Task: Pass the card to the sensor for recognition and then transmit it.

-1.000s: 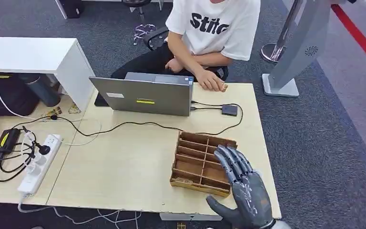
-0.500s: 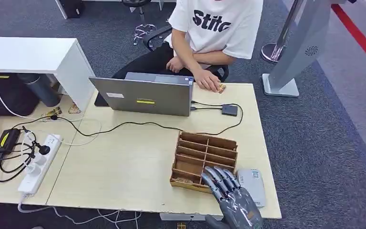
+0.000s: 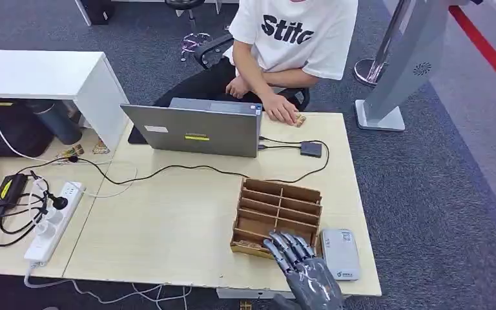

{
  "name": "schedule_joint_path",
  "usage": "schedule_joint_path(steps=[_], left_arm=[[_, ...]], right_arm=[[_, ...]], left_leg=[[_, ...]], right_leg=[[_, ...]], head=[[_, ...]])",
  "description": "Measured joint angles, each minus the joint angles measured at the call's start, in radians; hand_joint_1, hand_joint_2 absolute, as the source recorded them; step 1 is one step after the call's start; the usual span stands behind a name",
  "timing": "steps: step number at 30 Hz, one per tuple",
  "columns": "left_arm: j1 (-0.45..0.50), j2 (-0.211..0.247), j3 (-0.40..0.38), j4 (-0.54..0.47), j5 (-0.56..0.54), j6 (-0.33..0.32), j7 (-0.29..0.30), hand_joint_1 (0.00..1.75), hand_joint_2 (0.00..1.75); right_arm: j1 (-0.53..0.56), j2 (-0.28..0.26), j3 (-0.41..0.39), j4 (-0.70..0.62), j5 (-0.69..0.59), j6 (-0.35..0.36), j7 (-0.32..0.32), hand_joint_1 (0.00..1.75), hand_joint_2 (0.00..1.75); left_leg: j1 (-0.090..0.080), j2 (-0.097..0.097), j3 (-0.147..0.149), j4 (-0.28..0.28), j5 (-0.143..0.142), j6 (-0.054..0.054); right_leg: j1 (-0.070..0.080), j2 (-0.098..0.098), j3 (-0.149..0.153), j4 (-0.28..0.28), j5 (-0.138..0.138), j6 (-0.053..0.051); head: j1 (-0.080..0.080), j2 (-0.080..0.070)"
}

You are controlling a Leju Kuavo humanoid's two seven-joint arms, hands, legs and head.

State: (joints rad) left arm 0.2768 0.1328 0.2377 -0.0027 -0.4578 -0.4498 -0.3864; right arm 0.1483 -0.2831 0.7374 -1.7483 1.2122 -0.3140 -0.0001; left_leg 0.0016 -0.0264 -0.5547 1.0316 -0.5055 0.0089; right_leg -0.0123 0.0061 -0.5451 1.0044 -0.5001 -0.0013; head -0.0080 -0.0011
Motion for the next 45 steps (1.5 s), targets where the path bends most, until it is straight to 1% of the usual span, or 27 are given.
schedule_joint_path(steps=[4,11,16,24,26,32,37,45], left_arm=[[-0.002,0.0,0.001,0.0,0.003,0.001,0.008,0.0,1.75],[-0.002,-0.001,0.006,0.0,0.014,0.005,0.015,0.0,1.75],[-0.002,-0.003,0.011,0.0,0.022,0.01,0.017,0.0,1.75],[-0.001,-0.008,0.018,0.0,0.034,0.013,0.017,0.0,1.75],[-0.001,-0.01,0.019,0.0,0.035,0.015,0.017,0.0,1.75],[-0.001,-0.023,0.021,0.0,0.047,0.028,0.024,0.0,1.75],[-0.001,-0.026,0.021,0.0,0.051,0.021,0.025,0.0,1.75],[-0.002,-0.026,0.021,0.0,0.052,0.014,0.028,0.0,1.75]], right_arm=[[-0.012,0.008,0.003,0.034,0.055,0.012,0.054,0.0,1.75],[-0.022,0.033,-0.005,0.063,0.07,0.037,0.109,0.0,1.75],[-0.013,0.043,-0.052,0.053,0.096,0.058,0.157,0.0,1.75],[0.023,0.045,-0.125,0.007,0.108,0.06,0.195,0.0,1.75],[0.031,0.047,-0.141,-0.006,0.108,0.061,0.195,0.0,1.75],[0.029,0.042,-0.199,-0.01,0.067,0.052,0.111,0.0,1.75],[0.051,0.072,-0.214,-0.029,0.107,0.086,0.121,0.0,1.75],[0.045,0.094,-0.204,-0.015,0.066,0.096,0.092,0.0,1.75]], left_leg=[[0.0,0.0,0.0,0.0,0.0,0.0],[0.0,0.0,0.0,0.0,0.0,0.0],[0.0,0.0,0.0,0.0,0.0,0.0],[0.0,0.0,0.0,0.0,0.0,0.0],[0.0,0.0,0.0,0.0,0.0,0.0],[0.0,0.0,0.0,0.0,0.0,0.0],[0.0,0.0,0.0,0.0,0.0,0.0],[0.0,0.001,0.0,0.0,0.0,0.0]], right_leg=[[0.0,0.0,0.0,0.0,0.0,0.0],[0.0,0.0,0.0,0.0,0.0,0.0],[0.0,0.0,0.0,0.0,0.0,0.0],[0.0,0.0,0.0,0.0,0.0,0.0],[0.0,0.0,0.0,0.0,0.0,0.0],[0.0,0.0,0.0,0.0,0.0,0.0],[0.0,0.0,0.0,0.0,0.0,0.0],[0.0,0.0,0.0,0.0,0.0,0.0]], head=[[0.0,0.0],[0.0,0.0],[0.0,0.0],[0.0,0.0],[0.0,0.0],[0.0,0.0],[0.0,0.0],[0.0,0.0]])
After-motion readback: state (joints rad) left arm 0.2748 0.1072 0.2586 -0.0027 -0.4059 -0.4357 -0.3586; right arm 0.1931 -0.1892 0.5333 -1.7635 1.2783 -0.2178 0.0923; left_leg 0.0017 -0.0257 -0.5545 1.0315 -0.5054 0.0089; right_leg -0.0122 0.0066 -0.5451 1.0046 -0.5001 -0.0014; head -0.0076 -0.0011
